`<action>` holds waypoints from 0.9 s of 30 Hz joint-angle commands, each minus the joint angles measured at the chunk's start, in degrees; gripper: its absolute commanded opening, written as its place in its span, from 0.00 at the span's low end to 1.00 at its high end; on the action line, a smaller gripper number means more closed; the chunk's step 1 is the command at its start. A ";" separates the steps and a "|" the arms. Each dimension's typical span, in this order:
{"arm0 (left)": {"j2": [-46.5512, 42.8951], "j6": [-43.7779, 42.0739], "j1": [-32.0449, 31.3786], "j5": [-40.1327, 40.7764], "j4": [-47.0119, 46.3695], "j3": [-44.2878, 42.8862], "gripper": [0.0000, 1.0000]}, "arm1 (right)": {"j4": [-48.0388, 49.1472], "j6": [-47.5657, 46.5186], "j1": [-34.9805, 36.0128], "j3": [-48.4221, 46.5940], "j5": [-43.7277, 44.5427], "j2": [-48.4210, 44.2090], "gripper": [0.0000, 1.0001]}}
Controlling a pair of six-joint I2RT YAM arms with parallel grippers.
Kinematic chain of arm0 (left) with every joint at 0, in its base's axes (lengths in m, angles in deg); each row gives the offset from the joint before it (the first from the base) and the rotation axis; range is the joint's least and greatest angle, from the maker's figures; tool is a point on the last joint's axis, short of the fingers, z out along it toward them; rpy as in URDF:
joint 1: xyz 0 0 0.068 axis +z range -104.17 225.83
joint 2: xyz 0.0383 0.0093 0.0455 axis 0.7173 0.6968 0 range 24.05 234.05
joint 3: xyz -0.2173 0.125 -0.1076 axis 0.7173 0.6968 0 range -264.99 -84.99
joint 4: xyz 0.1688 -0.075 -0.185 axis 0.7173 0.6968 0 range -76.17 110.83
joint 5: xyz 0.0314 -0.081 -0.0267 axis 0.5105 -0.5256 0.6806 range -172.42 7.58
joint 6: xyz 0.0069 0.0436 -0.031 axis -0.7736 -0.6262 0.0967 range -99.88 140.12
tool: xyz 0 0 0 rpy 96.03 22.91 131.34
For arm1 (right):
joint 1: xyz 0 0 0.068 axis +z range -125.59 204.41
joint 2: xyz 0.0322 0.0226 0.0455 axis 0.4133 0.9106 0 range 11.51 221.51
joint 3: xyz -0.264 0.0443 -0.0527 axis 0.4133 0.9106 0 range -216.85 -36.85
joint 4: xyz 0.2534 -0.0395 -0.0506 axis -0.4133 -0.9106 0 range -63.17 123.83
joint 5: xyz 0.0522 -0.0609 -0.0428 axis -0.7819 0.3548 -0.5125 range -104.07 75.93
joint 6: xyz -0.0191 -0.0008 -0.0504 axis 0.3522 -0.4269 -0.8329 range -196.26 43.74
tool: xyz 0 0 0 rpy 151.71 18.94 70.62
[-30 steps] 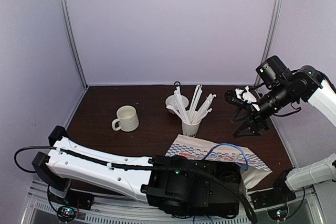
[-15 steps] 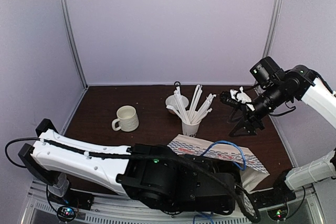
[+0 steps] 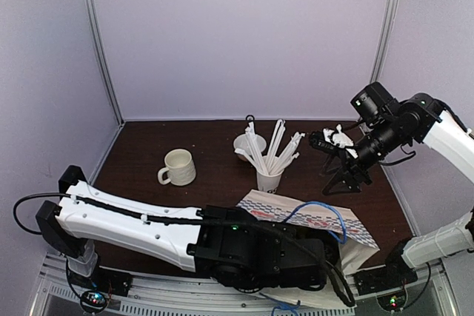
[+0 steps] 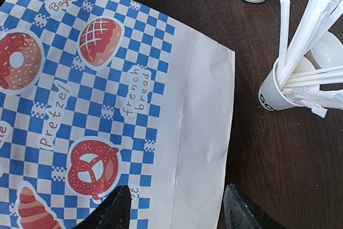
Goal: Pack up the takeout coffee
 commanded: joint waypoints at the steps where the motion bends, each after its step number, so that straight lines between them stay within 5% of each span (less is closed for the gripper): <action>1: -1.40 -2.74 0.93 -2.46 -5.24 2.13 0.65 | 1.03 0.36 -0.40 0.78 -0.50 0.82 0.63; 27: -0.05 -7.55 6.03 -1.45 -11.81 8.31 0.65 | 1.26 -0.15 -0.33 1.27 -0.06 3.70 0.63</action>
